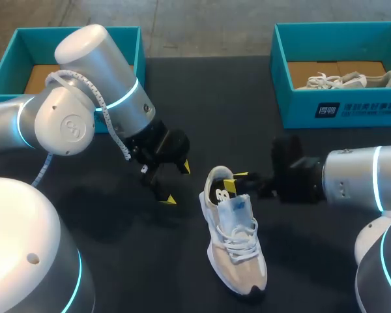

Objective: Take the shoe out of the shoebox, open the shoe tongue, remove and reinsert the insole, then place the shoe into the shoebox

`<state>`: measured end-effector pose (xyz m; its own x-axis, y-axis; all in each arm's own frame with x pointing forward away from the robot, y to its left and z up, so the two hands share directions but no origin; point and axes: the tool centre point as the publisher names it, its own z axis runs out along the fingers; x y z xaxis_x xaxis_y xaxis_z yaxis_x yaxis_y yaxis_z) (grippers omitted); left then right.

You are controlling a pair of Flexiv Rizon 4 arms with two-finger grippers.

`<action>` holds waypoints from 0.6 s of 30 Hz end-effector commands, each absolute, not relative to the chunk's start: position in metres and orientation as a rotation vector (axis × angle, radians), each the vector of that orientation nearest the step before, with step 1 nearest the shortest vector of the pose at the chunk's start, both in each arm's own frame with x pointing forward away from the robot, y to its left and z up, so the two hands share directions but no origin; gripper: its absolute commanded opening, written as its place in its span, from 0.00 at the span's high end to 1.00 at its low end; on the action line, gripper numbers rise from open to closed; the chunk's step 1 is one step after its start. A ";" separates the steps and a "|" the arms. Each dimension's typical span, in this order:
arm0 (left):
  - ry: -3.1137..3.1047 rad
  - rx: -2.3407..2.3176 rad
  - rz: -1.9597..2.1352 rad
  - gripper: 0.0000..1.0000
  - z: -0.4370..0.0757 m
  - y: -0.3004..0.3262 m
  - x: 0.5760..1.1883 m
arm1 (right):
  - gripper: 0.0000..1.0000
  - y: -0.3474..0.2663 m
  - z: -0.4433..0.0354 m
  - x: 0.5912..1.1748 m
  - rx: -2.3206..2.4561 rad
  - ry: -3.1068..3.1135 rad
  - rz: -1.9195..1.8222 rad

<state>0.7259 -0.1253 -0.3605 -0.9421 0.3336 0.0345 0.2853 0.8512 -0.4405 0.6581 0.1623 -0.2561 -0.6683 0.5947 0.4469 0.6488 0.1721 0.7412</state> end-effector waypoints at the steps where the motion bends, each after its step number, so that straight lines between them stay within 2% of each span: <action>1: -2.917 -0.490 0.669 0.00 -0.361 -0.125 0.725 | 1.00 0.166 -0.253 0.657 -1.470 -2.489 -1.441; 11: -2.941 -0.430 0.626 0.00 -0.356 -0.124 0.726 | 1.00 0.172 -0.256 0.660 -1.480 -2.492 -1.424; 18: -2.978 -0.292 0.582 0.00 -0.338 -0.097 0.730 | 1.00 0.192 -0.257 0.665 -1.596 -2.630 -1.296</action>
